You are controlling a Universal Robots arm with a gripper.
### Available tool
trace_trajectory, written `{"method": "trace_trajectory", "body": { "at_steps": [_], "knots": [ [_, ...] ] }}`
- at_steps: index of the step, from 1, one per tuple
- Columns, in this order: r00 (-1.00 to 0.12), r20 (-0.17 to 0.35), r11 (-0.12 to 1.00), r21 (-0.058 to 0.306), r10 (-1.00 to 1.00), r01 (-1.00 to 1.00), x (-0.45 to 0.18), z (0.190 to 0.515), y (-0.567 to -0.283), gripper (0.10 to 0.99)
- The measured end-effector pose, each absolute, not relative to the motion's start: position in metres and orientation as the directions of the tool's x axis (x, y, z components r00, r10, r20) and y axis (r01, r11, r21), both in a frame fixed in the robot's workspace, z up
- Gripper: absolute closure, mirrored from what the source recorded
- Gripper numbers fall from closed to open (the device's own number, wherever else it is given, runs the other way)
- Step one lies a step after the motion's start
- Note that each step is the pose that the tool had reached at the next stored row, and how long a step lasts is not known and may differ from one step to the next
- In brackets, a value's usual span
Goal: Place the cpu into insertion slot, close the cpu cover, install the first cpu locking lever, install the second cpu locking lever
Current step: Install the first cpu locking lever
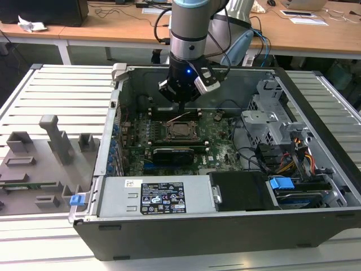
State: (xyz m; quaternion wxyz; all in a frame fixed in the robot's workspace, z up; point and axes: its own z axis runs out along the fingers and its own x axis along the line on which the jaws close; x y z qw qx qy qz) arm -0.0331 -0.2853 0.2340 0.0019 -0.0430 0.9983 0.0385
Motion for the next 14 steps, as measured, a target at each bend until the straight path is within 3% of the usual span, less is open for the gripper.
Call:
{"method": "trace_trajectory", "body": {
  "at_steps": [14],
  "knots": [
    [-0.996, -0.007, 0.993, 0.077, -0.086, -0.086, -0.0275, 0.2281, -0.2846, 0.980]
  ]
}}
